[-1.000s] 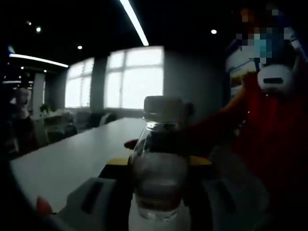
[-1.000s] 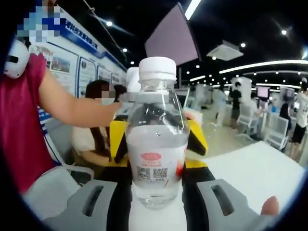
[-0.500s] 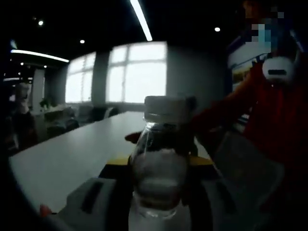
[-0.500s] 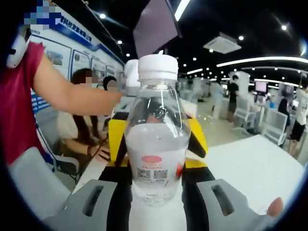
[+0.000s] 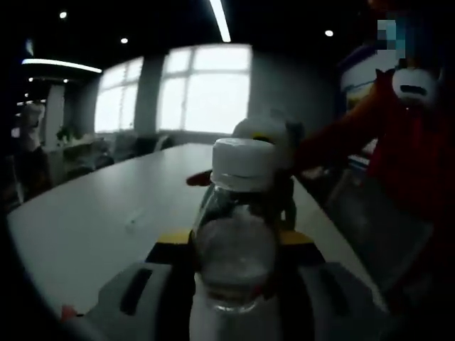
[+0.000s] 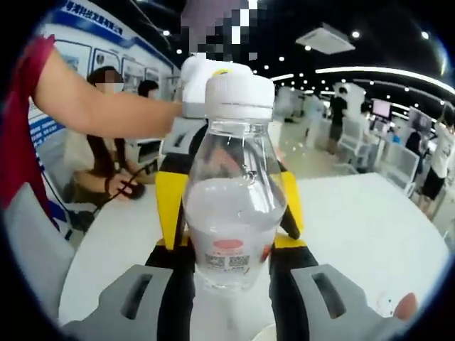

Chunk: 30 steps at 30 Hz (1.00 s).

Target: Arrange the tabletop items into an orderly group along one side of the table until the central work area is clear of visible clutter.

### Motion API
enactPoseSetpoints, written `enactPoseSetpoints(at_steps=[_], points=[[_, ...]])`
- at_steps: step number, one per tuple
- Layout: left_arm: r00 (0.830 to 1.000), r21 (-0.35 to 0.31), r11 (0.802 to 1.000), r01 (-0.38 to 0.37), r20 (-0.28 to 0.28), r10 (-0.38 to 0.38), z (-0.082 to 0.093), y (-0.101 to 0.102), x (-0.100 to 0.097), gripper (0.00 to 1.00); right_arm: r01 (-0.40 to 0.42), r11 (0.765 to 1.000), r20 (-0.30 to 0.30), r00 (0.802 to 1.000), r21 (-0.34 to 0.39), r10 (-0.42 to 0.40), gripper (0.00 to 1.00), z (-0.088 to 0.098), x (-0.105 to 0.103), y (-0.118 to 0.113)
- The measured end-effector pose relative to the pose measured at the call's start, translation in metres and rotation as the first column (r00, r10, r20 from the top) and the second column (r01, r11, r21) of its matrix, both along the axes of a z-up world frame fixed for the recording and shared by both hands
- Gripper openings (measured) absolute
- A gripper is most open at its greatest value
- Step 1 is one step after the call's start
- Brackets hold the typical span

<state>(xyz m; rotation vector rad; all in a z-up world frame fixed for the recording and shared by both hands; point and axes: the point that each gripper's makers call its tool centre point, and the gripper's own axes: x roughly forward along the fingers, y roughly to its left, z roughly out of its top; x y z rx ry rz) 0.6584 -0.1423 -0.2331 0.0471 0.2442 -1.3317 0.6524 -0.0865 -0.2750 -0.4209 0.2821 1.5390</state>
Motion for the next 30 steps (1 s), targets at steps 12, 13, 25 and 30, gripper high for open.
enactPoseSetpoints(at_steps=[12,13,25,30], points=[[0.999,0.060,0.998,-0.013,-0.030,0.015,-0.022,0.008,0.016,0.40,0.006,0.999,-0.002,1.000,-0.053,-0.006,0.41,-0.025,0.018,0.006],[0.999,0.059,0.998,-0.013,-0.030,0.015,-0.024,0.008,0.016,0.40,0.005,0.998,0.009,1.000,-0.063,-0.004,0.41,-0.027,0.019,0.005],[0.998,0.062,0.998,-0.006,-0.056,0.009,-0.043,0.002,0.028,0.40,0.014,0.993,0.008,1.000,-0.113,-0.013,0.41,-0.048,0.030,-0.003],[0.999,0.063,0.998,-0.007,-0.053,0.010,-0.046,0.003,0.032,0.40,0.019,0.993,0.015,1.000,-0.117,-0.017,0.41,-0.051,0.033,-0.003]])
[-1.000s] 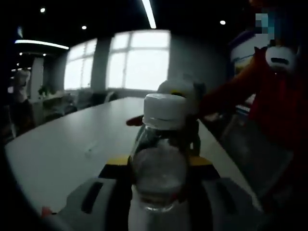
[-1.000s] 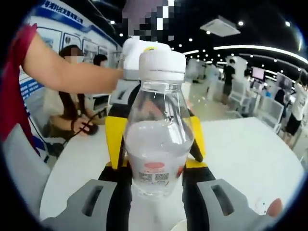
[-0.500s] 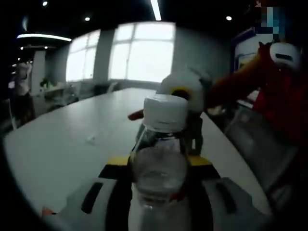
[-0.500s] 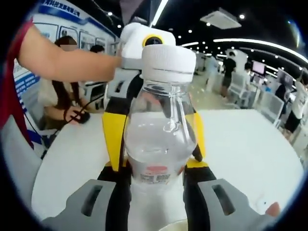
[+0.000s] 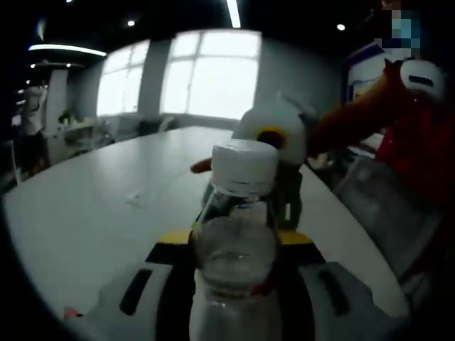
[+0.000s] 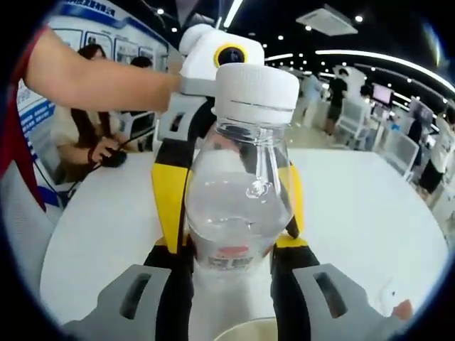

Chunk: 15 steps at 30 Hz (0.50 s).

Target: Arrange the tabletop items into an orderly group along one side of the table until the central work area is clear of visible clutter.

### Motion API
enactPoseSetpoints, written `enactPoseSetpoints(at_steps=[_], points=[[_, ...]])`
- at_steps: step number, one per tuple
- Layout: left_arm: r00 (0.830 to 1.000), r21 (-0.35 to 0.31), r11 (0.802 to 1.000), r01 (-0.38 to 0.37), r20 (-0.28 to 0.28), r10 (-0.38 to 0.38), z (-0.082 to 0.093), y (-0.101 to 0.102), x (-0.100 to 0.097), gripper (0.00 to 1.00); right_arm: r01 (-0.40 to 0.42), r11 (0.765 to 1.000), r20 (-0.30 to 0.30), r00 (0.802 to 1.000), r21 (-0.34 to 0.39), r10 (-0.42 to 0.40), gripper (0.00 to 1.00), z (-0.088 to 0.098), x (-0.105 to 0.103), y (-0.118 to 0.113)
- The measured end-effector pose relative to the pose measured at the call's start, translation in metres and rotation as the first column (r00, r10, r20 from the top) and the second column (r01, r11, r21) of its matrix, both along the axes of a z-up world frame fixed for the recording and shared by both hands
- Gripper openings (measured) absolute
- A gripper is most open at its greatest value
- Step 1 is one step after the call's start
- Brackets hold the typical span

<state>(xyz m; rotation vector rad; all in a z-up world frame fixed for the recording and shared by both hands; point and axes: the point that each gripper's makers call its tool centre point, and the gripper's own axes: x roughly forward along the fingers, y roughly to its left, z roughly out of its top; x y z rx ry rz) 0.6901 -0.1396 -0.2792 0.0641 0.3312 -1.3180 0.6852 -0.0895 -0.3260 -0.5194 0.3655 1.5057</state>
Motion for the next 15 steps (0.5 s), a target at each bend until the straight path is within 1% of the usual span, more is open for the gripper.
enactPoseSetpoints(at_steps=[6,10,11,15], points=[[1.000,0.004,1.000,-0.003,0.009,0.003,-0.005,-0.002,0.004,0.40,0.005,1.000,0.013,1.000,-0.017,-0.005,0.41,-0.006,0.004,-0.002],[1.000,0.007,1.000,-0.005,0.000,0.005,-0.010,-0.004,0.004,0.40,-0.002,0.999,0.012,1.000,-0.033,0.002,0.41,-0.011,0.004,-0.005],[1.000,0.006,1.000,-0.006,0.000,0.006,-0.010,-0.004,0.004,0.40,-0.005,0.999,0.020,1.000,-0.036,0.006,0.41,-0.011,0.005,-0.005],[1.000,0.001,1.000,-0.011,0.000,0.011,-0.009,-0.004,0.005,0.40,-0.011,0.999,0.008,1.000,-0.030,0.012,0.41,-0.010,0.005,-0.006]])
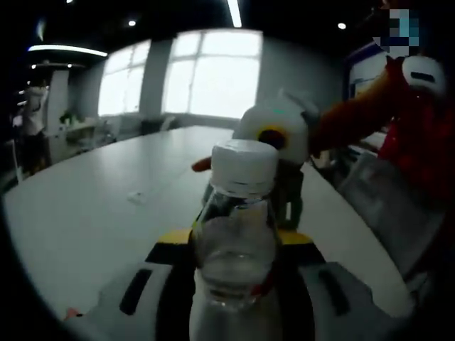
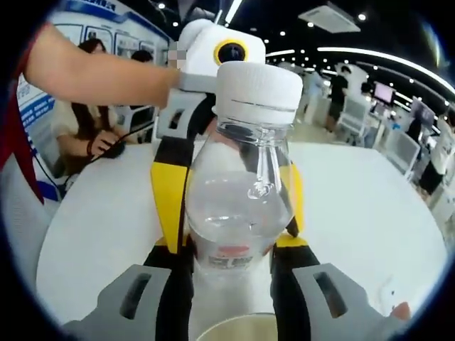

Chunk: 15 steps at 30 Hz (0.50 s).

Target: Arrange the tabletop items into an orderly group along one side of the table until the central work area is clear of visible clutter.

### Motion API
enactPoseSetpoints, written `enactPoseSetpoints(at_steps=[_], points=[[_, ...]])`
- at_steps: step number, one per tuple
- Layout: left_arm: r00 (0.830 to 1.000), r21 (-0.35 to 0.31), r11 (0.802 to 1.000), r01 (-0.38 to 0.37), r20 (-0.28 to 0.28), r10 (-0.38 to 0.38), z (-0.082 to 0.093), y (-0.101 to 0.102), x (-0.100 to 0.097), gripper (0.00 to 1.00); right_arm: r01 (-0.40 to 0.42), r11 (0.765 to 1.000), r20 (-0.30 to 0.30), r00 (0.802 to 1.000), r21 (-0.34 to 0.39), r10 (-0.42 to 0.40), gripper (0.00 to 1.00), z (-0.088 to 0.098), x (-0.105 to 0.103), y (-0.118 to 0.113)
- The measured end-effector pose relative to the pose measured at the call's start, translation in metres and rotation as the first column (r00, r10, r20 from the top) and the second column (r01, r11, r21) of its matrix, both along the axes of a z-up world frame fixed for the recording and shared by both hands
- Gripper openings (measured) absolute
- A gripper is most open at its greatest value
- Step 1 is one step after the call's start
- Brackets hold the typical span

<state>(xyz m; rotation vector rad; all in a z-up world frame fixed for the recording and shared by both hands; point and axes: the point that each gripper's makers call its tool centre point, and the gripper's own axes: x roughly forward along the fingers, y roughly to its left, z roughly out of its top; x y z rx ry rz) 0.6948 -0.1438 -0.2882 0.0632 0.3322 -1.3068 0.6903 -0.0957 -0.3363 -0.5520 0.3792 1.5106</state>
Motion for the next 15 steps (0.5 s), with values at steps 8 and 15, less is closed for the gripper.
enactPoseSetpoints(at_steps=[8,15], points=[[1.000,-0.009,1.000,-0.014,0.000,0.014,-0.0046,0.0005,-0.0020,0.40,-0.026,0.999,0.040,0.999,-0.035,0.028,0.42,-0.0041,-0.0024,-0.0021],[1.000,0.017,1.000,-0.005,0.004,0.005,-0.0058,0.0018,-0.0043,0.40,-0.063,0.996,0.086,0.994,-0.068,0.068,0.42,-0.0090,-0.0062,-0.0022]])
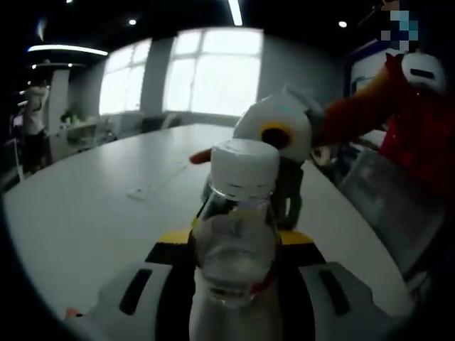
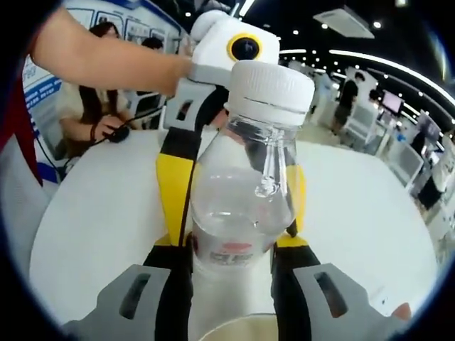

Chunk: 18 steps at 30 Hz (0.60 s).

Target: Arrange the tabletop items into an orderly group along one side of the table until the central work area is clear of visible clutter.

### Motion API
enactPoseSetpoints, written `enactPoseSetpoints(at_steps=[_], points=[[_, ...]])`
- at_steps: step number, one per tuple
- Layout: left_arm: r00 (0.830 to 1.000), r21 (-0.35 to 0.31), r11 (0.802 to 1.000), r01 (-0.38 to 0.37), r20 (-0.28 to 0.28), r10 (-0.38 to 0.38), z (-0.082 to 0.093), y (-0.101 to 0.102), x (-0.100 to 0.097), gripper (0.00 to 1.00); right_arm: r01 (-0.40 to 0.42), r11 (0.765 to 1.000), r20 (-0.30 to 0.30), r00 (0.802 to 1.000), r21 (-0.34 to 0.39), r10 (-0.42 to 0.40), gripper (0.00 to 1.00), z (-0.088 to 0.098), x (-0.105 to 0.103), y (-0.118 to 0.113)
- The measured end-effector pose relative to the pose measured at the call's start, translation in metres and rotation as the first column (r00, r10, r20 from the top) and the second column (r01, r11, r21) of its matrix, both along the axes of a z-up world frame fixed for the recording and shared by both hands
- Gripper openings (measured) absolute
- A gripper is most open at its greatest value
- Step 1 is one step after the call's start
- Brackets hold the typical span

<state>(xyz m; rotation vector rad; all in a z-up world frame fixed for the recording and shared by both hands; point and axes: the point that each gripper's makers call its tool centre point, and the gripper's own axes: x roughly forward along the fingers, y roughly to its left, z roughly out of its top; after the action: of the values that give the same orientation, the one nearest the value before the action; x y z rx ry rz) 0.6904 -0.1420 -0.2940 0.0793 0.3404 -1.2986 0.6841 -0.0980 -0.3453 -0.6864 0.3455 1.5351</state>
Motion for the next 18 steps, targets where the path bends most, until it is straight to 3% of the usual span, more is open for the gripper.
enactPoseSetpoints(at_steps=[4,18], points=[[1.000,-0.007,1.000,-0.006,-0.004,0.006,0.0004,-0.0005,0.0009,0.40,-0.006,0.999,0.024,1.000,-0.037,0.006,0.43,-0.0032,0.0000,-0.0012],[0.999,-0.054,0.998,-0.024,0.020,0.025,0.0027,-0.0023,0.0032,0.40,0.002,0.999,0.040,0.999,-0.051,0.000,0.42,0.0020,0.0031,-0.0070]])
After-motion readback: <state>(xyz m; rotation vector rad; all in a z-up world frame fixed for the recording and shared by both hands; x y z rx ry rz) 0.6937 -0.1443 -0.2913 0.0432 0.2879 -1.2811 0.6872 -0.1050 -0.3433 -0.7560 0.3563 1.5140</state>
